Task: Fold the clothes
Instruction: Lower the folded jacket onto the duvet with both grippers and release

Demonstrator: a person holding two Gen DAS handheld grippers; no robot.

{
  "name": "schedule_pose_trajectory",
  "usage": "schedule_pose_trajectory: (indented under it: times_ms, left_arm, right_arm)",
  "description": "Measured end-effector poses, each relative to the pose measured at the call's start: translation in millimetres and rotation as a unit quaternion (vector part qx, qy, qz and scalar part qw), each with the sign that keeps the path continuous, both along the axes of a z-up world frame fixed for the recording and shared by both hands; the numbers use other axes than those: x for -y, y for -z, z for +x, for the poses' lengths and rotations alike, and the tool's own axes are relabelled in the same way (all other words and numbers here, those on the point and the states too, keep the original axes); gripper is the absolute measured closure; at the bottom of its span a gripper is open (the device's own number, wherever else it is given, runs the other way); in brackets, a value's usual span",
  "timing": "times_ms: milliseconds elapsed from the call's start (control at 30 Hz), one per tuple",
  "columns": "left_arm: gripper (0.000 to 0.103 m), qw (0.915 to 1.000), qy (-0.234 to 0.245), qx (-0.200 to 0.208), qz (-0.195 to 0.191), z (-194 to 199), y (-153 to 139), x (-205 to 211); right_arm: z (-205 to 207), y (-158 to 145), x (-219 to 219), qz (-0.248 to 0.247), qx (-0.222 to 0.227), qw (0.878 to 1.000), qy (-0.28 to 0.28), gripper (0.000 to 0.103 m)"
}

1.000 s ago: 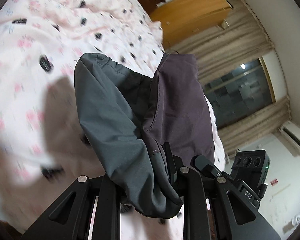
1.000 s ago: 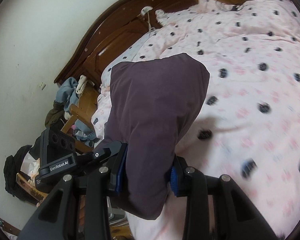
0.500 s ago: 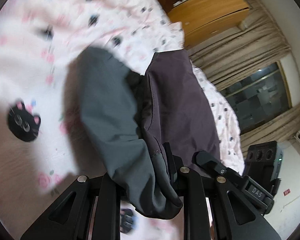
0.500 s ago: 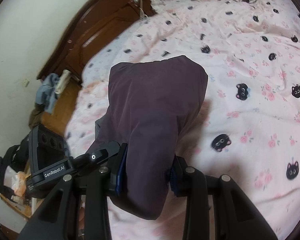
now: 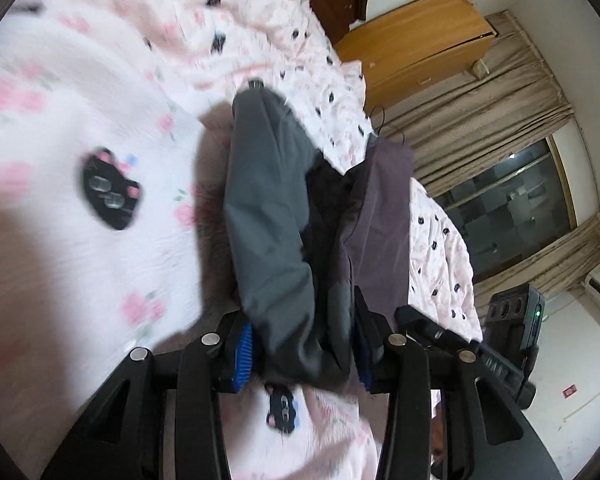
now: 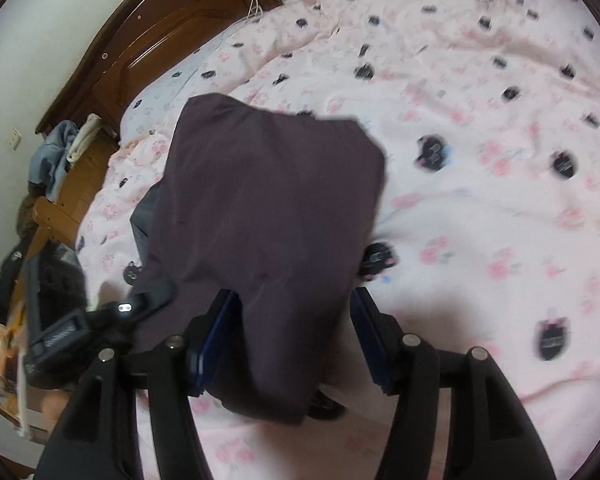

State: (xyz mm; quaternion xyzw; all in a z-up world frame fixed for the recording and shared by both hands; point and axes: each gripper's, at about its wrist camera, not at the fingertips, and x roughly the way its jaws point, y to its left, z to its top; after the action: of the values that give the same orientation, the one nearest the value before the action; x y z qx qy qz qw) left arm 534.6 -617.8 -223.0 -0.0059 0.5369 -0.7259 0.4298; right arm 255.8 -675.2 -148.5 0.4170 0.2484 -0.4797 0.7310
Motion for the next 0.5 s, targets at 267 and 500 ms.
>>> schedule_pose_trajectory:
  times_ms: [267,500]
  left_arm:
    - [0.066,0.9928,-0.014,0.060,-0.103,-11.5,-68.8,-11.1]
    - [0.065,0.9814,-0.015,0.093,-0.168,-31.5,-97.5,-12.3]
  right_arm:
    - [-6.7,-67.7,-4.5,-0.093,-0.036,0.995,0.011,0.045]
    - [40.8,-65.5,36.9,-0.073,-0.081,0.994,-0.034,0.065]
